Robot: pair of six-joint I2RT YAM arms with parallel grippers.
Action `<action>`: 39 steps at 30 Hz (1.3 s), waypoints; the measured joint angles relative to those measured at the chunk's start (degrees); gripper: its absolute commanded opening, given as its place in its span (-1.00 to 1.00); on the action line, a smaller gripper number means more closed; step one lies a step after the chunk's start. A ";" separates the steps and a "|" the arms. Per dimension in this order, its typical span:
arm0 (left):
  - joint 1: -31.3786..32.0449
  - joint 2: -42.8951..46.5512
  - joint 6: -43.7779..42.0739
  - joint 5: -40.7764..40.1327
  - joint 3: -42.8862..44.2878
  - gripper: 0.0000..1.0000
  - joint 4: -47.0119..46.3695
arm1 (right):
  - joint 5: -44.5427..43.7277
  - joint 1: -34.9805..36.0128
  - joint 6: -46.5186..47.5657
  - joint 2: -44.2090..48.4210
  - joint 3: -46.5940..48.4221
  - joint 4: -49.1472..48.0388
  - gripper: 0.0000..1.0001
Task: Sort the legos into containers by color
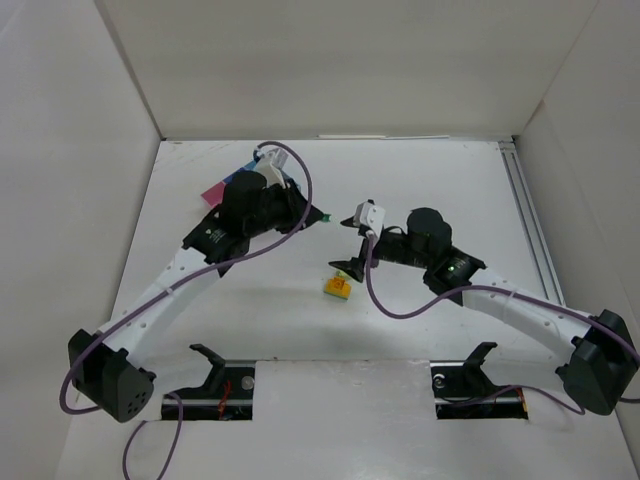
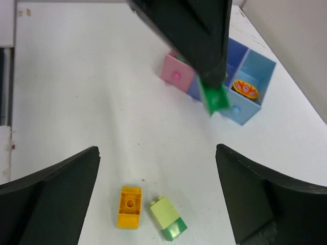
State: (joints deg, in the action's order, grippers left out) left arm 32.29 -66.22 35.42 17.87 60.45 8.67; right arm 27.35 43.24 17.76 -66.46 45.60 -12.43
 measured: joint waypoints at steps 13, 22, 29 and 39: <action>-9.97 -20.83 2.86 -29.79 18.78 -1.00 17.55 | -14.47 -12.48 -7.69 -12.83 7.17 7.50 0.99; -20.26 -26.01 3.91 -35.17 21.46 -1.00 20.57 | -13.68 -23.19 -12.04 -20.94 11.13 10.86 0.99; -22.21 -31.71 3.85 -36.37 23.74 -1.00 21.24 | -14.43 -24.87 -12.26 -21.55 14.97 11.13 0.99; -22.69 -32.83 4.04 -38.10 22.56 -1.00 22.40 | -14.08 -27.15 -12.26 -21.55 15.61 11.02 0.99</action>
State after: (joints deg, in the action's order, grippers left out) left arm 9.61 -99.04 39.46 -20.23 83.00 31.07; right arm 13.28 16.10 5.50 -88.01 61.21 -1.41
